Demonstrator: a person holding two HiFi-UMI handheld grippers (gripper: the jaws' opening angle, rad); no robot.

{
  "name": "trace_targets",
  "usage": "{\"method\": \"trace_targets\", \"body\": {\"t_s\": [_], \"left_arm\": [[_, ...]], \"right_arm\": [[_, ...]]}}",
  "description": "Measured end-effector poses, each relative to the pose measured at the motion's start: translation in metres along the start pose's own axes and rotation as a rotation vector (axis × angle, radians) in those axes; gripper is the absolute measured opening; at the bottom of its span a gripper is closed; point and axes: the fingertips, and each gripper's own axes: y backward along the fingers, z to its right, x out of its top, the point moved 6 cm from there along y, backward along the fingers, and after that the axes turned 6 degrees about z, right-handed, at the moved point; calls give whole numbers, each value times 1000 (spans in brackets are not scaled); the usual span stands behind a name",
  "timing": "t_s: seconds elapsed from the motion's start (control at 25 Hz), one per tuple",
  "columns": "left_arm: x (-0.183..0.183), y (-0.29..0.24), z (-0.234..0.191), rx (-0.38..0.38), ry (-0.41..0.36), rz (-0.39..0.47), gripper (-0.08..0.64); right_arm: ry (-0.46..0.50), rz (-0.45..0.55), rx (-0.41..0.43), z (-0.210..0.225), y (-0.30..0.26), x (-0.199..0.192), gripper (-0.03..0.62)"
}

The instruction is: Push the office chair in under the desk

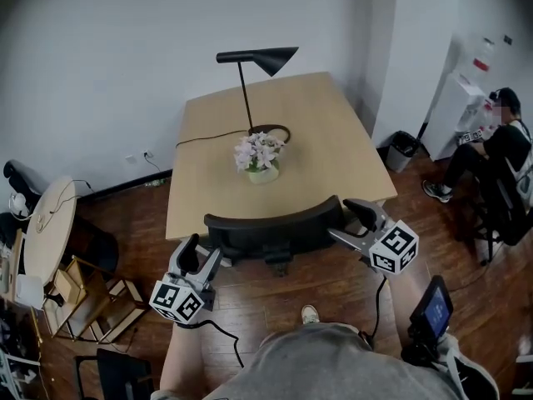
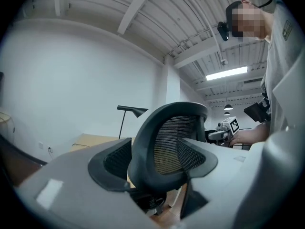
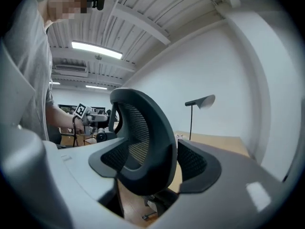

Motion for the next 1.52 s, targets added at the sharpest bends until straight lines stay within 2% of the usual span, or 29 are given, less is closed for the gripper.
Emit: {"method": "trace_targets", "body": {"t_s": [0.2, 0.4, 0.68, 0.76, 1.04, 1.36, 1.52], "left_arm": [[-7, 26, 39, -57, 82, 16, 249], [-22, 59, 86, -129, 133, 3, 136], [-31, 119, 145, -197, 154, -35, 2], [-36, 122, 156, -207, 152, -54, 2], [-51, 138, 193, -263, 179, -107, 2], [-66, 145, 218, -259, 205, -121, 2], [-60, 146, 240, -265, 212, -132, 2]], "right_arm": [[-24, 3, -18, -37, 30, 0, 296], [-40, 0, 19, -99, 57, -7, 172], [-54, -9, 27, -188, 103, -11, 63], [-67, -7, 24, -198, 111, -14, 8], [-87, -49, 69, -235, 125, -22, 6], [-79, -84, 194, -267, 122, -26, 6], [-92, -100, 238, -278, 134, -21, 6]]}}
